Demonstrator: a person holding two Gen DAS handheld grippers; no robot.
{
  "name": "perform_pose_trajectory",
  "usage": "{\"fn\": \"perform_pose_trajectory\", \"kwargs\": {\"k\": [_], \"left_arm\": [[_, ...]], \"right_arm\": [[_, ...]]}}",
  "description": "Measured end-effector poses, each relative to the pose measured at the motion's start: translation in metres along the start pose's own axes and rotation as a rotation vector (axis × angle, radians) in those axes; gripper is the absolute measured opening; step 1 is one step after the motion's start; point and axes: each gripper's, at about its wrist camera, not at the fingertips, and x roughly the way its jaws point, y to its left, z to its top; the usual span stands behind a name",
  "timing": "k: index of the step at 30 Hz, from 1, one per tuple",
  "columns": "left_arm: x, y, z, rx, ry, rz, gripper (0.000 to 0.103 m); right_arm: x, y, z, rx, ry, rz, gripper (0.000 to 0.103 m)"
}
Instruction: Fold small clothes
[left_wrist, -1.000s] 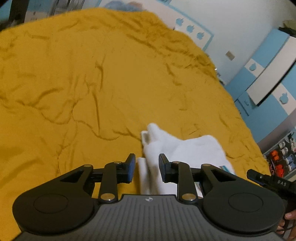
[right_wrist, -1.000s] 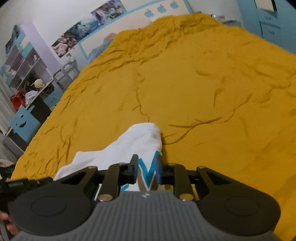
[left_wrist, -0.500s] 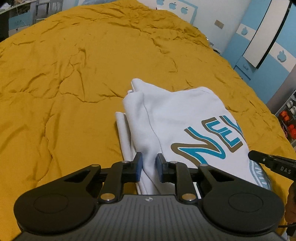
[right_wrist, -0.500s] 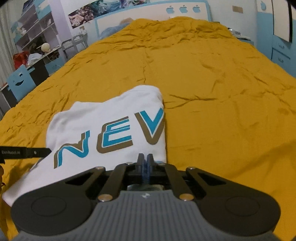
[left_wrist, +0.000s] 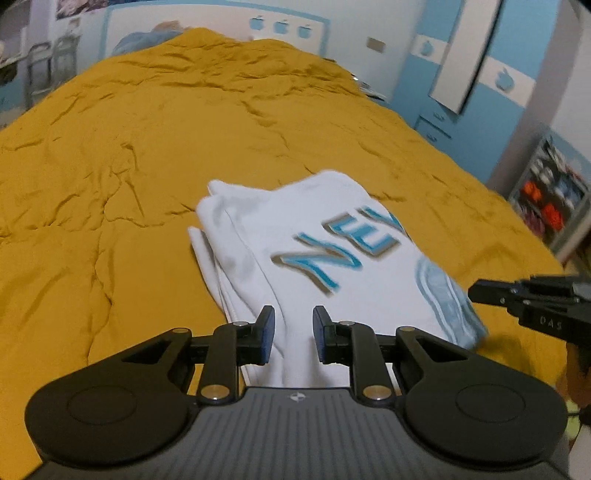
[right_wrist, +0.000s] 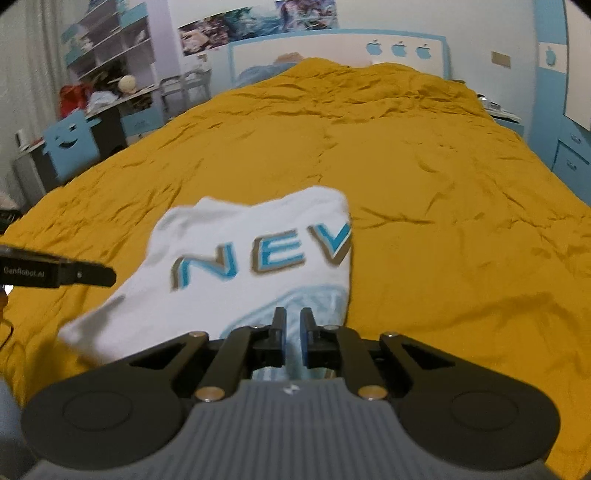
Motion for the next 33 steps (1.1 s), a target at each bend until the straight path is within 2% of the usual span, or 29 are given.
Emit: {"fn": "perform_pose_trajectory", "kwargs": {"k": [3, 7, 12, 17, 23, 28, 31, 33], "left_arm": [[-0.003, -0.008, -0.018, 0.044, 0.023, 0.016, 0.024], [0.0, -0.01, -0.04, 0.072, 0.059, 0.038, 0.024], [0.016, -0.004, -0.057, 0.077, 0.087, 0.054, 0.026], [0.031, -0.002, -0.068, 0.103, 0.092, 0.073, 0.027], [0.027, -0.002, -0.063, 0.09, 0.08, 0.07, 0.027], [0.012, -0.009, -0.057, 0.102, 0.061, 0.085, 0.028], [-0.004, -0.017, -0.05, 0.122, 0.02, 0.106, 0.037], [-0.018, -0.023, -0.044, 0.141, -0.025, 0.115, 0.051]], "right_arm": [[-0.012, 0.007, -0.018, -0.034, 0.011, -0.013, 0.005], [-0.014, 0.011, -0.037, -0.068, 0.038, -0.033, 0.014], [0.007, 0.006, -0.057, -0.042, 0.095, -0.038, 0.014], [0.024, 0.011, -0.079, -0.094, 0.089, -0.062, 0.014], [0.024, 0.004, -0.074, -0.043, 0.113, -0.041, 0.014], [0.018, 0.016, -0.058, -0.093, 0.154, -0.069, 0.018], [0.007, 0.02, -0.047, -0.084, 0.16, -0.054, 0.035], [-0.007, 0.024, -0.041, -0.084, 0.144, -0.027, 0.036]]}}
